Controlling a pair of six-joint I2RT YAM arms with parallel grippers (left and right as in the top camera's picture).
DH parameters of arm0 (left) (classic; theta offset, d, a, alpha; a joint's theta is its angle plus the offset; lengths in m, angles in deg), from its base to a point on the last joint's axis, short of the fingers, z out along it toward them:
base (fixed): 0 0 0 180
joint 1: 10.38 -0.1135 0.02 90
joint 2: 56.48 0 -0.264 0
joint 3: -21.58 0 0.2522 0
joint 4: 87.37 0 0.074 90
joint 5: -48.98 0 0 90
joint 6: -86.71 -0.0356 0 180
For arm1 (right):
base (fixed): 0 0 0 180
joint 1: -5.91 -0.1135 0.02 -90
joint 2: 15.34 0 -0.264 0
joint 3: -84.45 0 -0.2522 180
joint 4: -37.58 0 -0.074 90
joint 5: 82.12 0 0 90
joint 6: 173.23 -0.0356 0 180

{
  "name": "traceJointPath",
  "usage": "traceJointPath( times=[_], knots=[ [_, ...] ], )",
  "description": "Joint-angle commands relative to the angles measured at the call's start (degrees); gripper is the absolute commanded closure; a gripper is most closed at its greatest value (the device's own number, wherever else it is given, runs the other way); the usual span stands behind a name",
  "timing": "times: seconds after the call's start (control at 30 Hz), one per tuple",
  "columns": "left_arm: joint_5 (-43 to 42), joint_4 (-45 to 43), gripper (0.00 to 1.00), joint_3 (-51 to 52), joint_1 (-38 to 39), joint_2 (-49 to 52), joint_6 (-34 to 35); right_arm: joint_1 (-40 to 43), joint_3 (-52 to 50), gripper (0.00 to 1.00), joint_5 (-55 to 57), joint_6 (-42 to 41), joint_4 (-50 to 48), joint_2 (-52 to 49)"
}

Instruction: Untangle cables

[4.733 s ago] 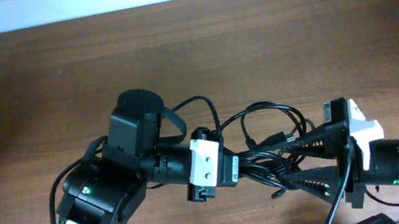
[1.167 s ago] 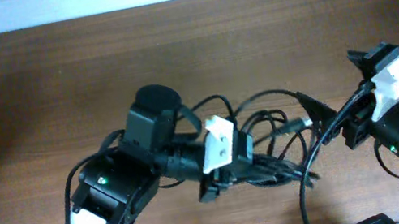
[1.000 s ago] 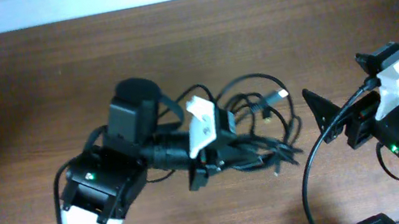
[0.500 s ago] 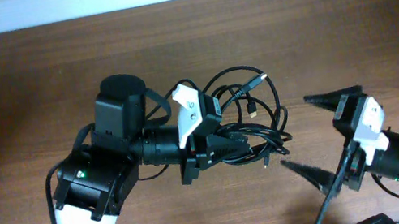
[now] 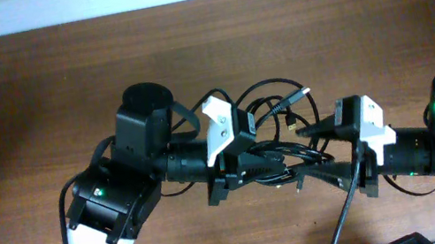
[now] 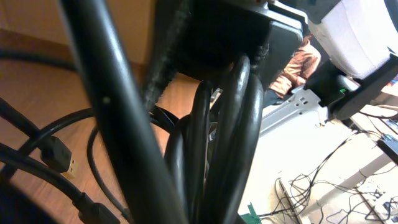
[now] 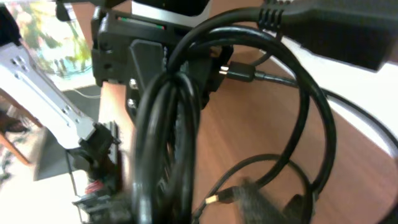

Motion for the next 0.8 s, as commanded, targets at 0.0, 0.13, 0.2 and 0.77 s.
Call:
traceJointPath(
  times=[0.0,0.13,0.2,0.77],
  knots=[
    [0.68,-1.44,1.00,-0.13,0.13,-1.38,1.53,0.13,0.22,0.86,-1.86,0.44,-0.09,-0.04],
    [0.70,-2.49,1.00,-0.13,0.13,-1.38,2.01,0.15,0.22,0.96,-1.40,0.39,0.00,-0.04],
    [1.77,-2.67,1.00,-0.13,0.07,-1.40,3.43,0.15,0.22,0.96,1.01,0.09,0.00,-0.02],
    [1.68,3.04,0.01,-0.11,-15.02,-6.29,3.50,0.20,0.22,0.96,20.79,-8.96,-0.35,0.09]
  ],
)
